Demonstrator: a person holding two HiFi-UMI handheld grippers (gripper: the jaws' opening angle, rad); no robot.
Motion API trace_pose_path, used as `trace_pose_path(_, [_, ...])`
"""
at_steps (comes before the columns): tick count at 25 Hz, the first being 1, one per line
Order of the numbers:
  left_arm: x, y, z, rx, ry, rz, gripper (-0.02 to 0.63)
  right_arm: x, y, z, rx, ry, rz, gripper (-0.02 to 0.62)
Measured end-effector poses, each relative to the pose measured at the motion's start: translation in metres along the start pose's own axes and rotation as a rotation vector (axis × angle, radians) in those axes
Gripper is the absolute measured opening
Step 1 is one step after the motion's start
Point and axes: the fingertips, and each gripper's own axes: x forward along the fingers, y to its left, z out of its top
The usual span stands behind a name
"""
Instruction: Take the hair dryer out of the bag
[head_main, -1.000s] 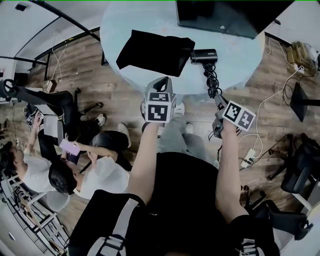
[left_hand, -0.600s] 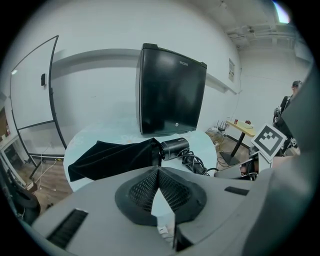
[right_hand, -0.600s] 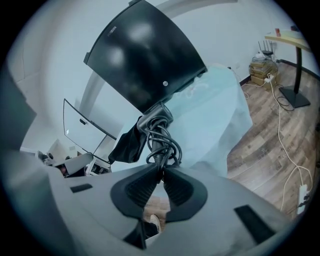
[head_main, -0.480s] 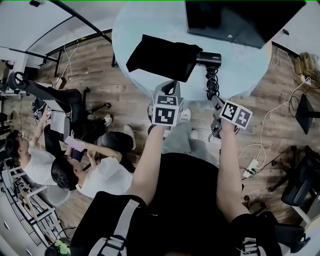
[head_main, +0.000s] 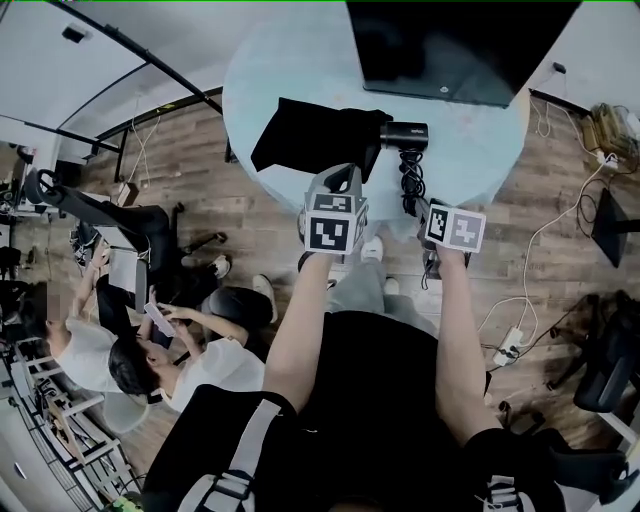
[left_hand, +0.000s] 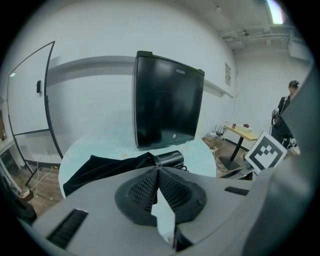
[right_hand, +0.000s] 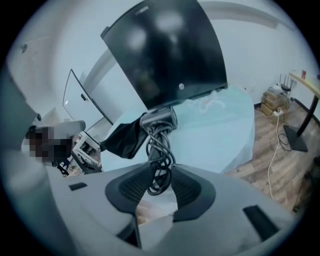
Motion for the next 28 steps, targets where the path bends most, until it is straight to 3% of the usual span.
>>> trace_pose_path(2, [0.002, -0.01, 0.01, 0.008, -0.026, -0.018, 0.003, -0.012, 0.003, 0.022, -0.01, -0.091, 0.022, 0.133])
trace_pose_path(7, [-0.004, -0.036, 0.039, 0.013, -0.11, -0.06, 0.003, -0.056, 0.014, 0.075, -0.086, -0.354, 0.066, 0.002])
trace_pose_path(11, [-0.015, -0.041, 0.068, 0.009, -0.186, -0.066, 0.003, -0.102, 0.036, 0.118, -0.124, -0.56, 0.174, 0.002])
trace_pose_path(18, [-0.051, -0.052, 0.132, 0.017, -0.356, -0.055, 0.003, -0.193, 0.071, 0.179, -0.228, -0.853, 0.233, 0.002])
trace_pose_path(23, [-0.078, -0.071, 0.163, 0.026, -0.475, -0.079, 0.003, -0.236, 0.099, 0.196, -0.326, -0.951, 0.23, 0.0])
trace_pose_path(28, [-0.088, -0.079, 0.179, 0.047, -0.521, -0.095, 0.003, -0.256, 0.113, 0.201, -0.376, -0.988, 0.256, 0.0])
